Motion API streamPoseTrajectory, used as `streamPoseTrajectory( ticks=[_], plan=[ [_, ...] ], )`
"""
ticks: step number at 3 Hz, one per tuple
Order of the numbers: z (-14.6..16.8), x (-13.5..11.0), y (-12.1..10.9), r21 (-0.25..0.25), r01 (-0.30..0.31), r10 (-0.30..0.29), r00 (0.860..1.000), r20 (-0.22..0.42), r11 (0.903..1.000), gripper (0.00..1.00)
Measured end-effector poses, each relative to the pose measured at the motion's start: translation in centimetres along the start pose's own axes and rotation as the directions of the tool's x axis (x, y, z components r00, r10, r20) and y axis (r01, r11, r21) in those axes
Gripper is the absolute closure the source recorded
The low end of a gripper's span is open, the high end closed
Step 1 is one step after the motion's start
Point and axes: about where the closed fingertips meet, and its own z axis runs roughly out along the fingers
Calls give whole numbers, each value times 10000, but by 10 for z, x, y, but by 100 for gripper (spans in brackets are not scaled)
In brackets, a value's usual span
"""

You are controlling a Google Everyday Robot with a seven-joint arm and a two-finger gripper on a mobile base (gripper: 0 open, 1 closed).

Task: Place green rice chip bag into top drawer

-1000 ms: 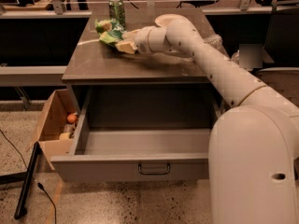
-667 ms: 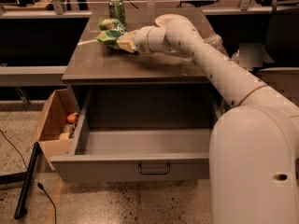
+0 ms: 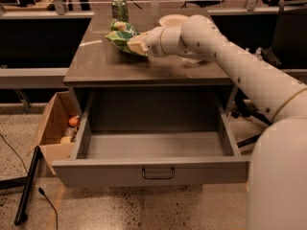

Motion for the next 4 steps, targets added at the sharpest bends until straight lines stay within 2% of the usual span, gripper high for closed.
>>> streamPoseTrajectory(
  ticks=[1, 2, 3, 4],
  plan=[
    [-37, -3, 36, -479, -313, 301, 9992, -247, 9984, 100],
    [-66, -6, 86, -1275, -602, 532, 9969, -579, 9900, 100],
    [-107, -12, 135, -1712, -873, 715, 9928, -964, 9814, 100],
    [-172, -24, 183, -1254, -1245, 1013, 9790, -1768, 9843, 100]
  ],
)
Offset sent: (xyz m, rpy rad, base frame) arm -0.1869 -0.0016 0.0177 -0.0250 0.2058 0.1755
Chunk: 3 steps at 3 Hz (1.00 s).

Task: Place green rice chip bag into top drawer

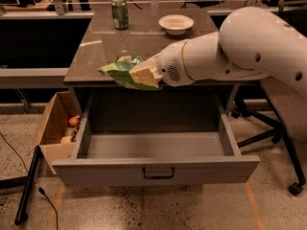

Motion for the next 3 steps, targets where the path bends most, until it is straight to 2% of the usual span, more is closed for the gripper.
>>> streamPoseTrajectory(
  ticks=[1, 2, 3],
  plan=[
    [3, 0, -2, -45, 8, -7, 10000, 32, 10000, 100],
    [7, 15, 10, -505, -84, 89, 9999, 108, 9987, 100],
    [9, 40, 35, -1091, -379, 407, 9989, 238, 9933, 100]
  ],
)
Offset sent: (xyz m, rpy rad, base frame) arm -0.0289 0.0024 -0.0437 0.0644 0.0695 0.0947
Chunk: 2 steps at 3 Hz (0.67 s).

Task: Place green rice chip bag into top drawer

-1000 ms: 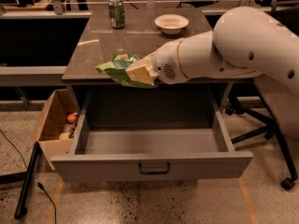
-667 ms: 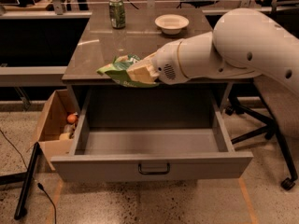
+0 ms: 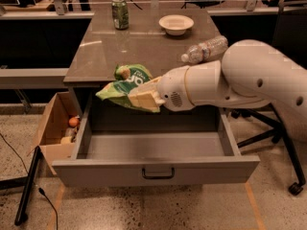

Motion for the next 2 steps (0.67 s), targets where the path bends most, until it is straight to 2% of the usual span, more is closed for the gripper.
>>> streamPoseTrajectory(
  ticks=[1, 2],
  plan=[
    [2, 23, 8, -340, -183, 187, 9998, 114, 9993, 100],
    [8, 37, 1, -560, -139, 149, 9998, 163, 9983, 100]
  ],
)
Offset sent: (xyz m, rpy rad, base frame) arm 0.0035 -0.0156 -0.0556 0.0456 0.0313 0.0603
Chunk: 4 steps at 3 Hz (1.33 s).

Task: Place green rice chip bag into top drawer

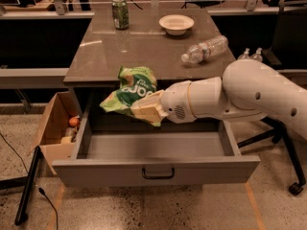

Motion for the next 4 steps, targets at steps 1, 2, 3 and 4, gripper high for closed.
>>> streamPoseTrajectory(
  ticks=[1, 2, 3, 4],
  plan=[
    [3, 7, -11, -141, 130, -131, 9999, -41, 9998, 100],
    [1, 21, -20, -153, 115, -119, 9997, -234, 9998, 100],
    [-4, 36, -26, -117, -18, 13, 9990, -457, 9999, 100],
    [-14, 53, -26, -49, -255, 251, 9968, -759, 9997, 100]
  ],
)
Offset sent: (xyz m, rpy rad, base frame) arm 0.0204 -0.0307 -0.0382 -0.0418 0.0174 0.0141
